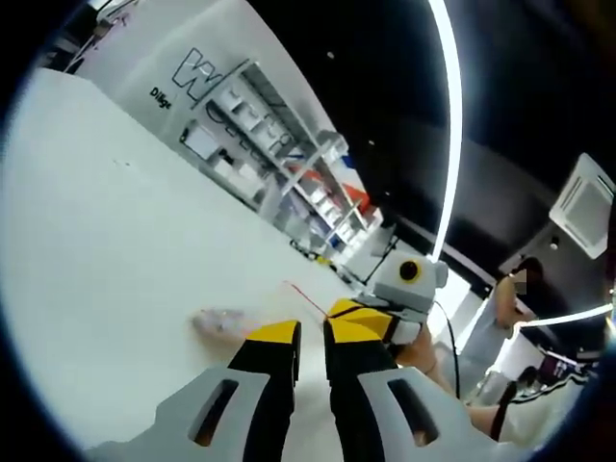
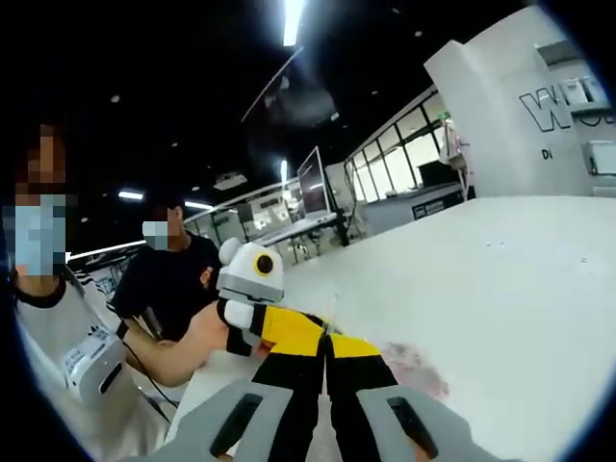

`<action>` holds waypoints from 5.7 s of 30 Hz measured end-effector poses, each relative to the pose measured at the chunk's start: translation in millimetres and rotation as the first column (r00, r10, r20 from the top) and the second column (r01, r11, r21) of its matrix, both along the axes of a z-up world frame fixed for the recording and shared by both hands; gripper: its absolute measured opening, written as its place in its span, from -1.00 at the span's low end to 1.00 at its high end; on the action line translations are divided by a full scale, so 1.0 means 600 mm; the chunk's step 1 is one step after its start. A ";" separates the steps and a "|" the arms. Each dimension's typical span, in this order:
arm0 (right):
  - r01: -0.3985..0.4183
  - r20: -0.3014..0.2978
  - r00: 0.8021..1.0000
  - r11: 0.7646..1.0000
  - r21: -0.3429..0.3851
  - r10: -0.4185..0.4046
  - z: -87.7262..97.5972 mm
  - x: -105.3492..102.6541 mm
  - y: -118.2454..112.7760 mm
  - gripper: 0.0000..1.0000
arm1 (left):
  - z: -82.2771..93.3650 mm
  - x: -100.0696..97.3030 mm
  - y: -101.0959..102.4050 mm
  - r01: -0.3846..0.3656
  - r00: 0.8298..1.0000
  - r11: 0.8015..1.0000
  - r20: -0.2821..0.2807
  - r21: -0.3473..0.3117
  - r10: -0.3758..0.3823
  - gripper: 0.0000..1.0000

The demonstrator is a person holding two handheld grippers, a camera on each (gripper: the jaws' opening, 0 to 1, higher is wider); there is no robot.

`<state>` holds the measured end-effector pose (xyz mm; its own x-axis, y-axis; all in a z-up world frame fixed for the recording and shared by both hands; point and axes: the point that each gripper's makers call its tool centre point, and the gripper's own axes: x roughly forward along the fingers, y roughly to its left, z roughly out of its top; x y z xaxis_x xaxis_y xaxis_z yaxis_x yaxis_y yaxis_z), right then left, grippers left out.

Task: Open the resealable bag by pulling the two sides of the seal apart until the entire bag opening is separated and visibly accessible.

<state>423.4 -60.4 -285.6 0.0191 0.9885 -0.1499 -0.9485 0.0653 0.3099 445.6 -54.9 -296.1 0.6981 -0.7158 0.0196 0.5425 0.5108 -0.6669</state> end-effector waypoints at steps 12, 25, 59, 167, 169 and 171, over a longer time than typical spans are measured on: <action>0.004 -0.009 1.000 1.000 0.002 -0.004 0.000 0.007 -0.001 -1.00 | 0.002 -0.002 -0.003 0.010 1.000 1.000 0.006 -0.006 -0.010 -0.88; 0.010 0.002 1.000 1.000 -0.004 -0.010 -0.001 0.006 -0.003 -1.00 | 0.006 -0.004 -0.005 0.014 0.999 1.000 0.041 0.011 -0.014 -0.96; -0.001 0.100 0.995 0.998 -0.055 0.006 -0.019 0.001 -0.002 -1.00 | -0.004 -0.007 -0.008 0.012 0.999 0.997 0.047 0.075 -0.015 -0.96; 0.014 0.114 0.993 0.990 -0.144 0.003 -0.031 -0.020 -0.009 -1.00 | -0.023 -0.031 -0.022 0.089 0.995 0.977 0.027 0.194 -0.096 -0.97; 0.015 0.117 0.993 0.989 -0.144 0.002 -0.031 -0.019 -0.009 -1.00 | -0.022 -0.031 -0.022 0.086 0.995 0.976 0.031 0.203 -0.094 -0.98; 0.018 0.120 0.993 0.990 -0.143 0.000 -0.030 -0.018 -0.009 -1.00 | -0.022 -0.032 -0.021 0.089 0.995 0.974 0.027 0.207 -0.096 -0.99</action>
<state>412.9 -65.9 -303.4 0.0542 0.9565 -0.2866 -0.9772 0.1098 0.1816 426.2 -67.6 -309.2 0.6301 -0.7687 -0.1100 0.6159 0.5810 -0.5320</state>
